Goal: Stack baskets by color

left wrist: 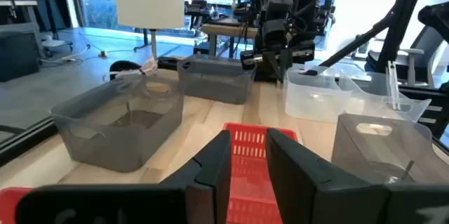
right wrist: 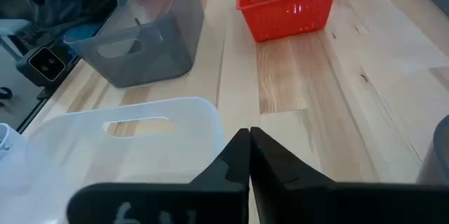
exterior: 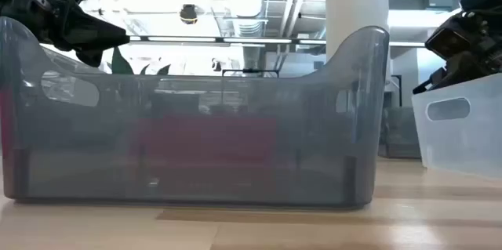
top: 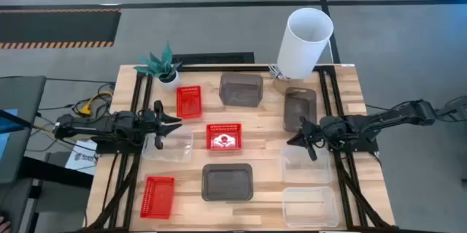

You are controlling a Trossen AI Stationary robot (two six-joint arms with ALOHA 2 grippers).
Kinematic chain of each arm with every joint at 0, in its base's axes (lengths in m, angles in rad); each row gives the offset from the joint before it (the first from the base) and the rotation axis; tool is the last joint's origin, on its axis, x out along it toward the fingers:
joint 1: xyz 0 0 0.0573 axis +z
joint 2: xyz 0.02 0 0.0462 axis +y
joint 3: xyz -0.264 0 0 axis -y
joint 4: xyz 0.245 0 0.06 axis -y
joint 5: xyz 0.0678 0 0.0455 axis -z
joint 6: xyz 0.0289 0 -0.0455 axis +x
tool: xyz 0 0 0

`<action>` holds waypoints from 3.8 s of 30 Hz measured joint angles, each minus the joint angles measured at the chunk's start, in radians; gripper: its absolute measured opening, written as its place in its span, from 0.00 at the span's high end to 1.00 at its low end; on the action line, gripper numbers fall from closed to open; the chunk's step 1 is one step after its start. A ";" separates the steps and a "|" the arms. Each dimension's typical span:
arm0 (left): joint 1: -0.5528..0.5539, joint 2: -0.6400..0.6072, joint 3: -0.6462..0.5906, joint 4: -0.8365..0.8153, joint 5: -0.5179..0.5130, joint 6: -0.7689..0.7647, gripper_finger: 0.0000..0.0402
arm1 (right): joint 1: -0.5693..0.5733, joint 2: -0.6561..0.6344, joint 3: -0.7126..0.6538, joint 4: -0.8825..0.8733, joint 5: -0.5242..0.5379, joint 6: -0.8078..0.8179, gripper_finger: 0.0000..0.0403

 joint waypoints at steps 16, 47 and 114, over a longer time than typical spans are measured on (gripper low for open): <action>0.000 0.000 0.000 0.000 0.000 0.000 0.81 | 0.000 0.000 0.000 0.000 0.000 0.000 0.94; 0.000 0.000 0.000 0.000 0.000 0.000 0.81 | 0.000 0.000 0.000 0.000 0.000 0.000 0.94; 0.005 0.577 0.512 -0.155 -0.170 0.199 0.37 | 0.076 0.603 0.963 -0.581 0.420 -0.056 0.41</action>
